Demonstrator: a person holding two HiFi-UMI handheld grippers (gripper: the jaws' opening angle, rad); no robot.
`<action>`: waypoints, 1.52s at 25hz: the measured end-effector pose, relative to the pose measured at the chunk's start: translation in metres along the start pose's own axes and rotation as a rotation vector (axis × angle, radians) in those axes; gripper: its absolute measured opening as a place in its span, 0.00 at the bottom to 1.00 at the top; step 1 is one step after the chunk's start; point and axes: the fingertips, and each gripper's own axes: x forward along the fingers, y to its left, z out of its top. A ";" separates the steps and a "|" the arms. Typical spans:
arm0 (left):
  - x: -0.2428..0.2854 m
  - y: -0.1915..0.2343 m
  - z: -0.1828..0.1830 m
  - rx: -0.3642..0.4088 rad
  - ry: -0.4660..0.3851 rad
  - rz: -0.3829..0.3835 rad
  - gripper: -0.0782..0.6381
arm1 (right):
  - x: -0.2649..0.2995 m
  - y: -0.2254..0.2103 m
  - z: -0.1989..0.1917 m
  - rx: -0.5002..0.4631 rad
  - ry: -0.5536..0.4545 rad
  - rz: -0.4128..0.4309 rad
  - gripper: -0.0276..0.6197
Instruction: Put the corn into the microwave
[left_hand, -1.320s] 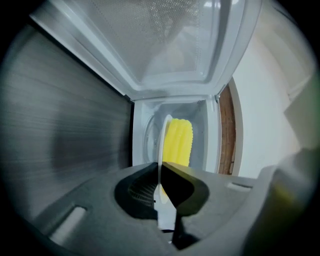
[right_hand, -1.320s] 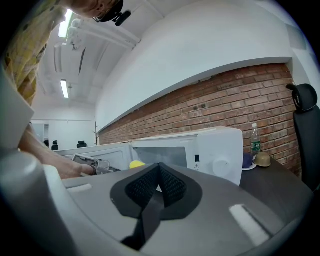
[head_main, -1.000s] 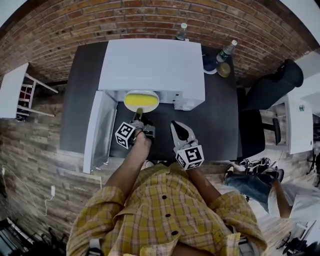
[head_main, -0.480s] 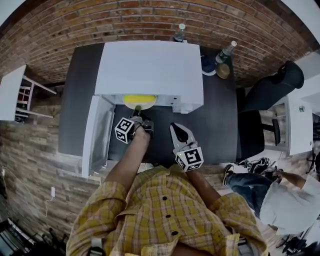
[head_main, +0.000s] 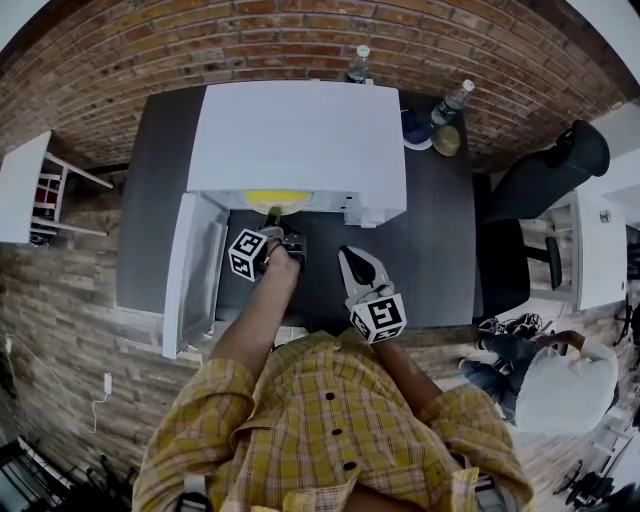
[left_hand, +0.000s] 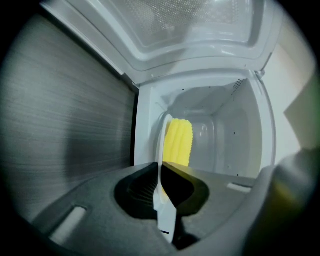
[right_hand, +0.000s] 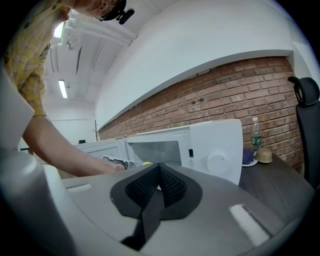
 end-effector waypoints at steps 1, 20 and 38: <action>0.001 0.000 0.000 0.002 0.000 0.006 0.13 | 0.000 -0.001 0.000 0.001 -0.001 -0.002 0.04; -0.001 -0.003 -0.003 0.025 0.022 0.018 0.29 | -0.001 -0.002 0.003 0.009 -0.007 0.000 0.04; -0.058 -0.026 -0.020 0.127 0.137 -0.105 0.28 | -0.015 0.015 0.005 -0.009 -0.016 -0.012 0.04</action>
